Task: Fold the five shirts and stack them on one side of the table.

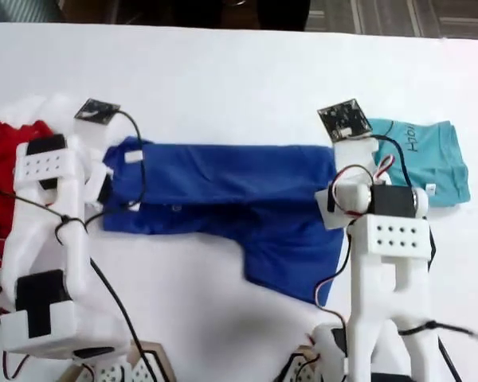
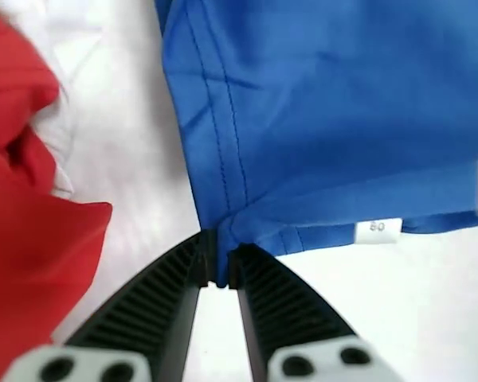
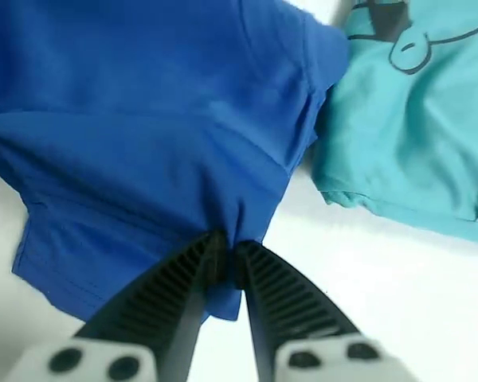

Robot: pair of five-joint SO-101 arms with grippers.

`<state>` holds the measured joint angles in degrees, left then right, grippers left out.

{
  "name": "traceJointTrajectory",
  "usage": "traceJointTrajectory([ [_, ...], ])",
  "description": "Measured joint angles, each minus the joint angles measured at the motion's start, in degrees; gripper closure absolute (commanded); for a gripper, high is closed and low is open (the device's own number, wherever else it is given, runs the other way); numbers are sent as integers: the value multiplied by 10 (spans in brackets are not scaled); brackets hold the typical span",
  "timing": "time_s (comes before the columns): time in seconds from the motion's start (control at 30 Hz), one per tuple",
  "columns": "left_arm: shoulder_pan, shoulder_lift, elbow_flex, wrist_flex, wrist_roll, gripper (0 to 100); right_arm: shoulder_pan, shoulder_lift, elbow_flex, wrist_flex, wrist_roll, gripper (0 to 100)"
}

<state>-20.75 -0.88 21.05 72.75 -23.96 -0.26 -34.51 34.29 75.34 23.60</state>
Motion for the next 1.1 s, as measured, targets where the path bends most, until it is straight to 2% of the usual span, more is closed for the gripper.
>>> traceJointTrajectory([
  [0.23, 0, 0, 34, -15, -2, 975, 2, -6, 66, 4, 0, 978],
  [0.57, 0, 0, 136, -106, -32, 975, 4, -10, 184, -58, 0, 978],
  [0.77, 0, -1, 130, -103, -32, 975, 4, -10, 149, -40, 0, 978],
  [1.1, 0, -1, 101, -37, -32, 975, 4, -10, 79, 43, 0, 977],
])
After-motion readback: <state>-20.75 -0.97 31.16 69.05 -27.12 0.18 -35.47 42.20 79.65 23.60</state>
